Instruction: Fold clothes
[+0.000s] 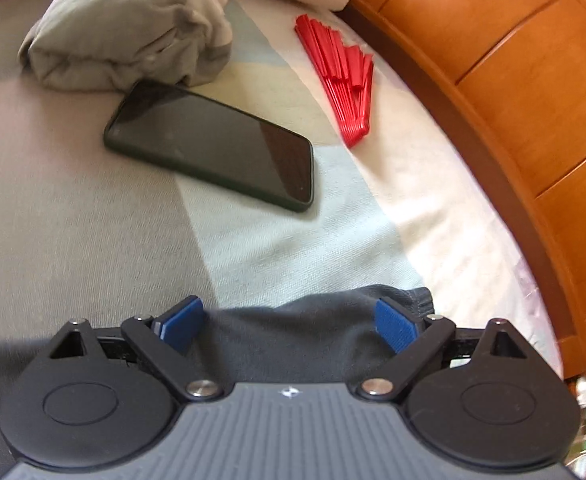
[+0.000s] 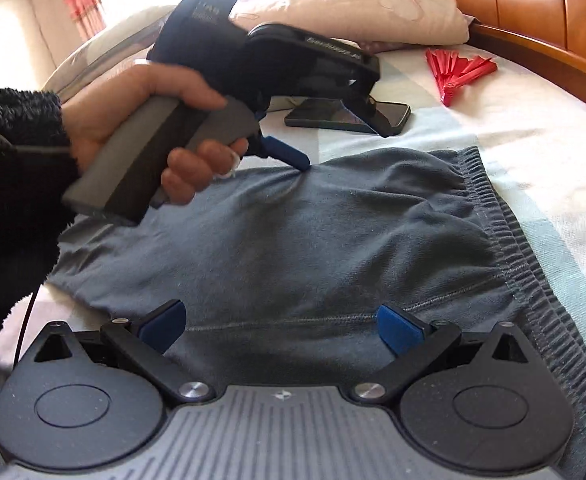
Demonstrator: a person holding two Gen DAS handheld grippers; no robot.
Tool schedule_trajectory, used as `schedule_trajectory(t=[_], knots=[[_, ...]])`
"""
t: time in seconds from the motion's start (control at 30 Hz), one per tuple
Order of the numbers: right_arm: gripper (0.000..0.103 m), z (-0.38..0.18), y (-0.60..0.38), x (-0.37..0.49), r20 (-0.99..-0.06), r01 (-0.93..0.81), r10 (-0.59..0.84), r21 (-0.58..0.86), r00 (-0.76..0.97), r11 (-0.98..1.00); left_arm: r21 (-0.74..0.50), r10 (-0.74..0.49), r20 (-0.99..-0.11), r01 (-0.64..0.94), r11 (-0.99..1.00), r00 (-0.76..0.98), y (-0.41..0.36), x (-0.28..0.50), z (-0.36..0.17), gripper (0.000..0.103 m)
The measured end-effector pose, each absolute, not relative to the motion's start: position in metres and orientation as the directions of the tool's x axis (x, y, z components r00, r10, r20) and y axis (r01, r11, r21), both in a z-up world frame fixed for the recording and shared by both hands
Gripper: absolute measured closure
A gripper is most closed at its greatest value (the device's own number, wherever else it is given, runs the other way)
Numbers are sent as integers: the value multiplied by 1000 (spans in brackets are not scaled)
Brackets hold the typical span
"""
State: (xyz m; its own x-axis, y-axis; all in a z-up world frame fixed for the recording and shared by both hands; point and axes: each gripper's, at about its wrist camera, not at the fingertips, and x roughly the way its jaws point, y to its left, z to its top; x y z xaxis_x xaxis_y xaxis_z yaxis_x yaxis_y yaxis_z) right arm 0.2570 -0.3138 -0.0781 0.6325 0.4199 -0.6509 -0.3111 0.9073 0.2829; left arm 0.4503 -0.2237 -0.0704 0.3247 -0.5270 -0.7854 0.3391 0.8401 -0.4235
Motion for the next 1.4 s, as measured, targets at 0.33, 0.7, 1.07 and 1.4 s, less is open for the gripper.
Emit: schedule_trajectory(t=[0.33, 0.7, 1.07, 1.4], knots=[[0, -78, -318, 258, -648, -297, 426, 305, 631, 905, -492, -610, -784, 481, 726, 119, -282, 433, -82, 10], [0, -77, -328, 258, -640, -283, 435, 332, 634, 900, -463, -603, -772, 473, 750, 200, -302, 439, -61, 8], [0, -77, -334, 253, -639, -284, 430, 324, 638, 903, -437, -565, -813, 495, 751, 140, -315, 423, -80, 8], [0, -69, -342, 242, -629, -281, 412, 302, 659, 911, -402, -557, -797, 485, 777, 232, -314, 416, -70, 6]])
